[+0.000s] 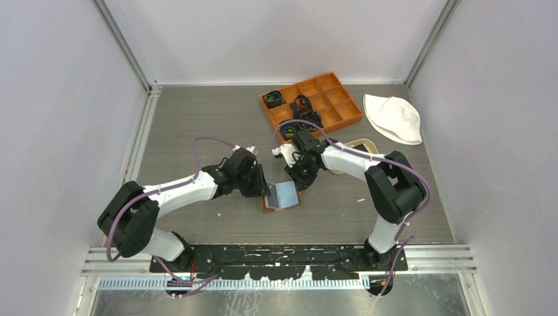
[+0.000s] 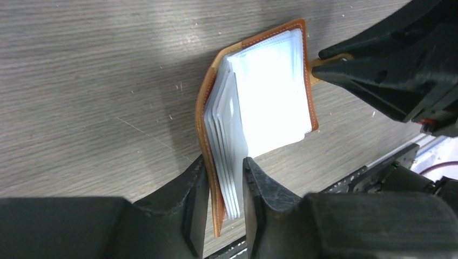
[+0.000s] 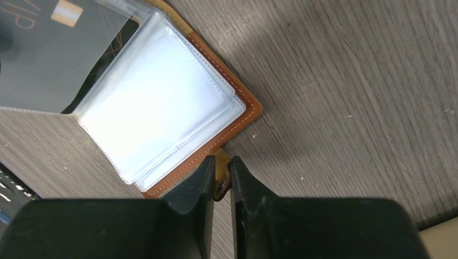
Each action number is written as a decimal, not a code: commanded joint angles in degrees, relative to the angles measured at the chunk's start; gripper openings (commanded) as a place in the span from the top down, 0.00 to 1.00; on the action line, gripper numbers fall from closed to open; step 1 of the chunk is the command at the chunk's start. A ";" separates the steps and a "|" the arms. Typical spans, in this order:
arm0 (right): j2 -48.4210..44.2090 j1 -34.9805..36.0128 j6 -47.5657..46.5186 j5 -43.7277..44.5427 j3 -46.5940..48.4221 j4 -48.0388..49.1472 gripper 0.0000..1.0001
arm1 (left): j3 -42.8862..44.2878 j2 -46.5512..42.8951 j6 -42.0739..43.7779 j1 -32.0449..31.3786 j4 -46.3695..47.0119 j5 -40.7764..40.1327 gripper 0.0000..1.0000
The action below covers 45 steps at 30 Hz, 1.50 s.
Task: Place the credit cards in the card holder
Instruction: Close the card holder at the center of the board.
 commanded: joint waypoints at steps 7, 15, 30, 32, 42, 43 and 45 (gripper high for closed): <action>-2.39 -3.57 4.79 -10.38 3.22 -0.24 0.91 | -3.74 -4.85 -4.71 -0.19 13.10 8.25 0.59; -1.56 -6.34 7.50 -15.71 3.41 0.00 0.92 | -3.09 1.82 -7.85 -1.75 24.10 13.34 0.58; -0.91 -8.53 8.31 -17.42 3.24 0.74 0.91 | 0.07 11.28 -9.46 -3.00 32.60 15.31 0.57; -0.61 -8.56 8.31 -17.62 3.27 0.70 0.91 | 0.54 11.02 -9.40 -3.01 32.70 15.84 0.56; -0.13 -8.85 8.31 -18.30 3.75 0.31 0.91 | 0.74 9.78 -6.90 -2.92 30.95 14.94 0.52; -0.28 -9.00 8.31 -18.41 3.74 0.32 0.91 | 0.71 9.46 -5.85 -2.98 29.98 13.57 0.54; -0.59 -9.39 8.39 -18.60 3.76 0.36 0.91 | 0.70 8.82 -3.52 -2.93 27.49 11.08 0.59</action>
